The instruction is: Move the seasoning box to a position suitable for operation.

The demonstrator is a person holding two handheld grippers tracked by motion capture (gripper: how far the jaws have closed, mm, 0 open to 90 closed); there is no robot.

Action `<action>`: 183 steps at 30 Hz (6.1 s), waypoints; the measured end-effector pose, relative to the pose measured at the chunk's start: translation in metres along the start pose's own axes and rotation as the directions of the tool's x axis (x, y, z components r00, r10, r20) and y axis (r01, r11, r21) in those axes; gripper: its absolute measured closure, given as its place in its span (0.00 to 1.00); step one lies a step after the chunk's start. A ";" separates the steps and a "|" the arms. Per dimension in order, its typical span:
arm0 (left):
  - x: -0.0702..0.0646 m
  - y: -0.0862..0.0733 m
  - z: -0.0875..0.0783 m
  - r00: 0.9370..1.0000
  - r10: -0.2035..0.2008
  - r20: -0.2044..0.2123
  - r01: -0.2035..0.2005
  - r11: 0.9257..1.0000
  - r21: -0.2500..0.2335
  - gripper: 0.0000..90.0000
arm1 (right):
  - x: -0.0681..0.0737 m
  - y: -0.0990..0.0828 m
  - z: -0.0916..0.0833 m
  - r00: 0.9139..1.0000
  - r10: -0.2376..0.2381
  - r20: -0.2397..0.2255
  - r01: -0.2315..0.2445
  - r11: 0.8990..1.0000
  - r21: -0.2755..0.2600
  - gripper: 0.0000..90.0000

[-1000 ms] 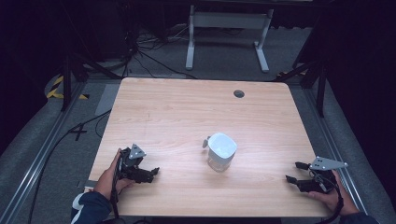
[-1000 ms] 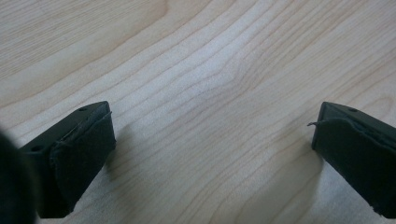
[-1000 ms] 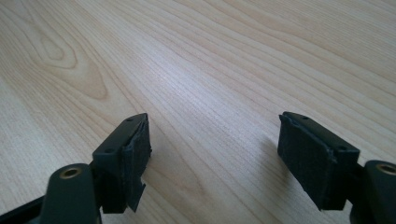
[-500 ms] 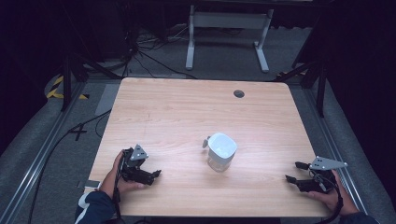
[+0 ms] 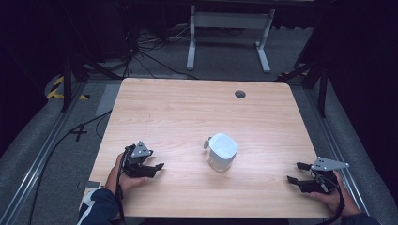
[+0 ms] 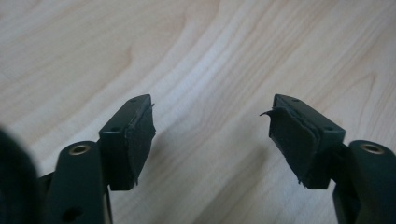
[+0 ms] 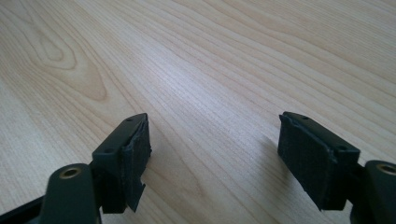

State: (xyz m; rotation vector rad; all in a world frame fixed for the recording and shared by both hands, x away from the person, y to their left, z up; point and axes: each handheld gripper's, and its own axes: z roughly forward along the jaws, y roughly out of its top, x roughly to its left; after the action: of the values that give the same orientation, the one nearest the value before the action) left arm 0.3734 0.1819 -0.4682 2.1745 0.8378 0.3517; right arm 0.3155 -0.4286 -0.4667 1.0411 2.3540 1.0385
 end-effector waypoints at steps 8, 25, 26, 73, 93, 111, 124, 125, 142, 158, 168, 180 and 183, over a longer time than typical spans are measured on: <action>-0.003 0.029 -0.003 0.999 0.045 -0.009 -0.046 0.997 -0.064 0.44 | 0.000 0.000 0.000 1.000 0.000 0.001 0.000 1.000 0.000 0.28; -0.035 0.094 0.009 0.988 0.137 0.068 -0.122 0.974 -0.189 0.65 | 0.000 0.000 0.000 1.000 0.000 0.002 0.000 1.000 -0.001 0.28; -0.037 0.097 0.010 0.987 0.144 0.074 -0.127 0.973 -0.193 0.66 | 0.000 0.000 0.000 1.000 -0.001 0.002 0.001 1.000 -0.001 0.28; -0.085 0.161 0.051 0.956 0.265 0.124 -0.231 0.943 -0.238 1.00 | 0.001 0.000 0.000 1.000 -0.007 0.009 0.007 1.000 -0.002 0.29; -0.078 0.156 0.053 0.964 0.222 0.149 -0.178 0.947 -0.266 1.00 | 0.034 0.059 -0.010 0.994 -0.105 -0.028 0.102 0.992 -0.080 0.85; -0.077 0.155 0.055 0.961 0.225 0.158 -0.174 0.943 -0.285 1.00 | 0.114 0.155 0.042 0.956 -0.267 -0.122 0.261 0.963 -0.061 1.00; -0.075 0.155 0.055 0.962 0.223 0.160 -0.171 0.942 -0.287 1.00 | 0.123 0.167 0.047 0.950 -0.269 -0.156 0.265 0.963 -0.046 1.00; -0.075 0.154 0.055 0.961 0.224 0.160 -0.172 0.942 -0.287 1.00 | 0.123 0.168 0.047 0.950 -0.272 -0.153 0.268 0.962 -0.049 1.00; -0.074 0.153 0.058 0.966 0.215 0.146 -0.169 0.945 -0.280 0.98 | 0.128 0.174 0.047 0.943 -0.311 -0.117 0.297 0.946 -0.129 1.00; -0.071 0.151 0.060 0.970 0.205 0.133 -0.166 0.952 -0.256 0.94 | 0.131 0.199 0.049 0.941 -0.307 -0.144 0.282 0.944 -0.170 1.00; -0.057 0.136 0.049 0.977 0.195 0.090 -0.172 0.960 -0.221 0.91 | 0.131 0.219 0.053 0.942 -0.306 -0.136 0.280 0.942 -0.185 1.00; -0.047 0.100 0.033 0.977 0.206 0.053 -0.198 0.972 -0.128 0.87 | 0.132 0.224 0.056 0.943 -0.307 -0.126 0.281 0.941 -0.186 0.99; -0.044 0.089 0.027 0.980 0.196 0.043 -0.191 0.976 -0.109 0.86 | 0.131 0.223 0.056 0.943 -0.309 -0.123 0.284 0.941 -0.185 0.99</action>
State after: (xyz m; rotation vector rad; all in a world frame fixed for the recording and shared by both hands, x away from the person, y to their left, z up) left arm 0.3946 0.0939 -0.4197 2.1630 0.5662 0.4228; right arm 0.3684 -0.2019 -0.3409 0.5408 2.3962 1.2030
